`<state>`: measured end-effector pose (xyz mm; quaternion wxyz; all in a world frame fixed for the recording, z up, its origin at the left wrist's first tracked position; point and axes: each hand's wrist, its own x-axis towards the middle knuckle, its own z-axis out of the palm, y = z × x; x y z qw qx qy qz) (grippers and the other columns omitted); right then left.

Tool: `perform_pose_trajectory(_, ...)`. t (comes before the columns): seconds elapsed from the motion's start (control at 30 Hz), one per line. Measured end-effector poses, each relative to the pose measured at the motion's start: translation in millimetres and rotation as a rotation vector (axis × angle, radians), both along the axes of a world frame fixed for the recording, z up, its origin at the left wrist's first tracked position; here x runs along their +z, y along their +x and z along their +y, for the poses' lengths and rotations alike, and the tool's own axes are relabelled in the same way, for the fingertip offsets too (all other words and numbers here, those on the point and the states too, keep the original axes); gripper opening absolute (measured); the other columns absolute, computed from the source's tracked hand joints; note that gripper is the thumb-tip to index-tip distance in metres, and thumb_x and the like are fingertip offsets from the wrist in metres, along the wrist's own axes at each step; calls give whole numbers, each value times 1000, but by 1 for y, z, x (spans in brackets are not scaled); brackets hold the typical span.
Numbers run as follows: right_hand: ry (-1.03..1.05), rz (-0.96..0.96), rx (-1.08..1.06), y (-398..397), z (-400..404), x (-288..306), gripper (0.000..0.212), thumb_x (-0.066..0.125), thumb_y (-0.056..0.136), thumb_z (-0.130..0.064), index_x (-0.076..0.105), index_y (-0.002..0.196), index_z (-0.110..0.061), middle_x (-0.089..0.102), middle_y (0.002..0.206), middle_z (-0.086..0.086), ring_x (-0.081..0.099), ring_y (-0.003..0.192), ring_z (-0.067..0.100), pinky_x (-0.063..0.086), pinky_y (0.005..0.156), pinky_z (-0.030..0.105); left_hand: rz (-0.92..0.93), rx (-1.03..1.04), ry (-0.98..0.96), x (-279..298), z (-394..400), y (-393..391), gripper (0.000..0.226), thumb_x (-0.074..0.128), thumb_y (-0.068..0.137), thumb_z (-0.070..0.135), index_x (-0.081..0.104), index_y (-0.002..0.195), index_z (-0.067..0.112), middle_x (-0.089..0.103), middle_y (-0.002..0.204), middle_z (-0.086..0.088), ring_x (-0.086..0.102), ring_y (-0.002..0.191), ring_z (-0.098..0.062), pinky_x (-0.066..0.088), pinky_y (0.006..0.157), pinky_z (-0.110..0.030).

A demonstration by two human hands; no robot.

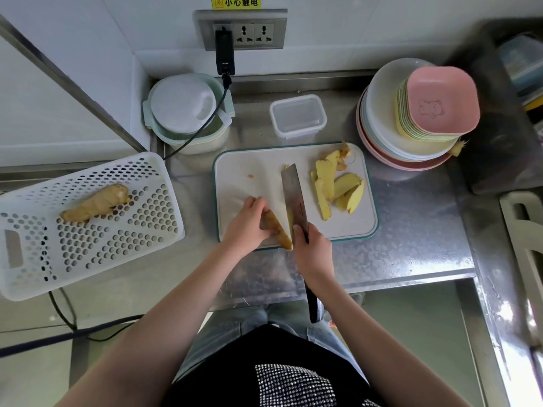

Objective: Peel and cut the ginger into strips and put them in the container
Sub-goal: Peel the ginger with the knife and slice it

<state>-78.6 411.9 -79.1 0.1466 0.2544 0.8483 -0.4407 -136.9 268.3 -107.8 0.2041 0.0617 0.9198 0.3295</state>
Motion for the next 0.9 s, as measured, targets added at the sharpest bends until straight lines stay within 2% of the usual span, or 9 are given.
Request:
perform_pose_trajectory(0.1,-1,9,-14,1,6,0,26,43,101,-31,57,94,-10,62,78,5,56,69,17,42,58,26,109,-203,-49,0,-2,-4,52,74,78,17,53,126,21,46,120,-4,50,107,-22,48,86,-37)
perform_pose_trajectory(0.17,5,16,-28,2,9,0,26,43,100,-31,56,89,-12,60,74,2,54,66,14,39,53,21,184,-307,-96,-1,-3,-6,35,72,80,16,64,114,18,49,122,-5,45,112,-23,45,92,-42)
perform_pose_trajectory(0.3,-18,37,-69,3,12,1,26,44,100,-29,52,80,-15,53,65,-4,48,58,10,34,50,21,105,-216,-37,-5,-11,-6,19,72,80,24,67,92,11,66,98,-3,52,98,-26,44,86,-38)
perform_pose_trajectory(0.43,-24,42,-80,3,12,0,28,45,100,-32,57,86,-10,57,67,0,55,61,18,41,54,28,-59,-90,49,0,-10,-14,13,68,84,26,63,87,15,67,80,3,61,75,-20,43,61,-26)
perform_pose_trajectory(0.5,-36,45,-89,4,11,0,31,45,99,-33,57,86,-8,58,66,3,56,61,22,43,57,33,-15,-105,-27,5,-6,-20,15,62,89,29,59,92,14,59,85,4,58,73,-18,36,57,-25)
perform_pose_trajectory(0.6,-42,51,-94,6,11,3,31,44,99,-33,57,85,-9,56,65,2,52,58,19,40,54,29,201,-197,-271,7,-3,-22,20,48,96,29,56,101,12,50,100,-4,55,84,-22,38,62,-30)
perform_pose_trajectory(0.67,-36,49,-106,7,12,3,30,44,99,-32,55,83,-10,55,64,1,50,57,16,38,52,26,287,-207,-235,7,-5,-20,23,42,98,26,59,102,11,55,102,-5,55,92,-24,42,64,-33)
perform_pose_trajectory(0.77,-23,49,-132,9,13,1,29,43,100,-32,52,77,-16,54,63,-1,52,57,17,41,53,29,257,-341,-99,6,-12,-14,23,56,91,30,66,100,12,63,101,-2,53,101,-23,48,79,-36)
perform_pose_trajectory(0.9,-17,46,-149,8,11,2,29,43,100,-32,53,80,-15,57,65,4,58,61,28,49,58,38,248,-450,-268,8,-9,-8,25,59,89,25,61,109,10,58,109,-6,52,102,-26,48,77,-38)
